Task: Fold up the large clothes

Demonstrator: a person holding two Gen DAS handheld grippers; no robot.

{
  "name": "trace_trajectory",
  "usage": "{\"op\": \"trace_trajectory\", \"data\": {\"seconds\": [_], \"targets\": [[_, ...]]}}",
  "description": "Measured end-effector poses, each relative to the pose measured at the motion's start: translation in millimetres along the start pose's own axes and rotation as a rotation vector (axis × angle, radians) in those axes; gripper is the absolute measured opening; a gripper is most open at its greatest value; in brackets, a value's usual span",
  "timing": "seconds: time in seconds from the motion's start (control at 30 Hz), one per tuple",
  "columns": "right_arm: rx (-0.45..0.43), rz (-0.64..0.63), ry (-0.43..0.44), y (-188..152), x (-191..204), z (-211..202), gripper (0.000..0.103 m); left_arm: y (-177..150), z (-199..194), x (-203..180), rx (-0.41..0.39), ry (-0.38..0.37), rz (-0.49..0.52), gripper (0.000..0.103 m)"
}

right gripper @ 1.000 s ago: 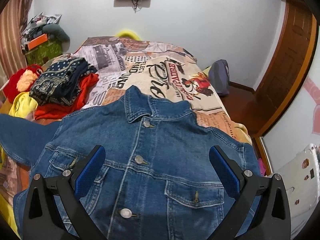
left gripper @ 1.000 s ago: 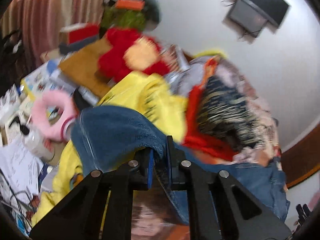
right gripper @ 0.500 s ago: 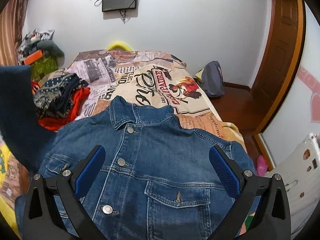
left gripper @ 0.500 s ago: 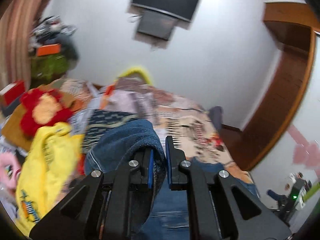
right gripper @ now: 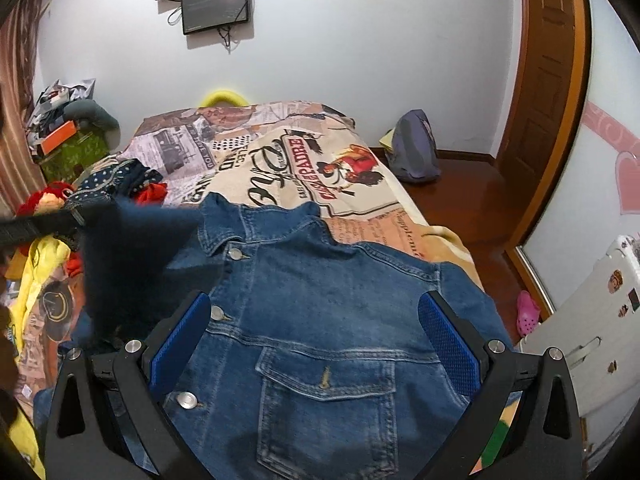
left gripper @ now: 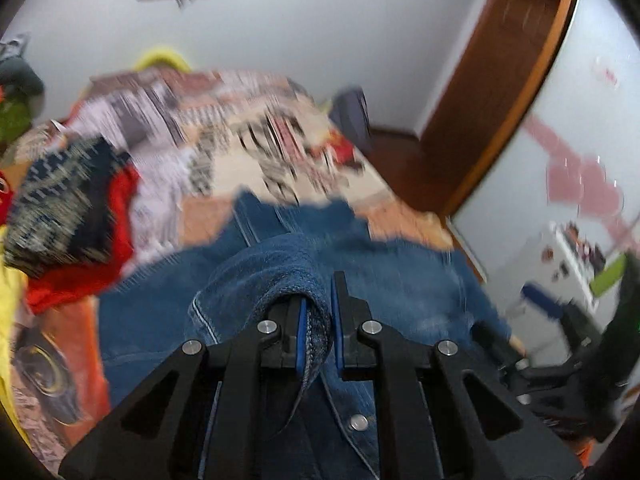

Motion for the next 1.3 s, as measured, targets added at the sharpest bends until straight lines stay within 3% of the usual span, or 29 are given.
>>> {"op": "trace_trajectory", "data": {"seconds": [0.27, 0.3, 0.43, 0.57, 0.73, 0.83, 0.97, 1.13, 1.3], "targets": [[0.029, 0.005, -0.006, -8, -14, 2, 0.103, -50, 50, -30, 0.19, -0.046, 0.091, 0.012], [0.031, 0.002, -0.006, -9, -15, 2, 0.103, -54, 51, -31, 0.21, -0.052, 0.098, 0.015], [0.038, -0.008, -0.002, -11, -15, 0, 0.103, -62, 44, -33, 0.235, -0.077, 0.09, 0.048], [0.034, -0.025, 0.005, -9, -10, -2, 0.103, -59, 18, -22, 0.182, -0.053, 0.077, 0.05], [0.017, -0.076, 0.03, -1, 8, -5, 0.103, -38, -32, 10, 0.066, 0.021, 0.043, 0.05], [0.016, -0.115, 0.057, 3, 23, -4, 0.103, -24, -68, 39, -0.029, 0.138, 0.049, 0.054], [0.038, -0.207, 0.097, 3, 53, 5, 0.103, -19, -104, 78, -0.096, 0.262, 0.052, 0.062], [0.116, -0.346, 0.08, -17, 86, 35, 0.103, -38, -118, 131, -0.067, 0.38, 0.014, 0.063], [0.184, -0.462, 0.031, -35, 111, 62, 0.102, -77, -99, 174, 0.036, 0.383, -0.07, 0.063]]}}
Point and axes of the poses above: each gripper's, at about its wrist camera, not at the fingertips, and z roughly the way its jaws point, x to its left, y to its top, the point moved 5 cm from there along z, roughly the way its jaws point, and after that the axes turned 6 degrees about -y, right-handed, at the moved point
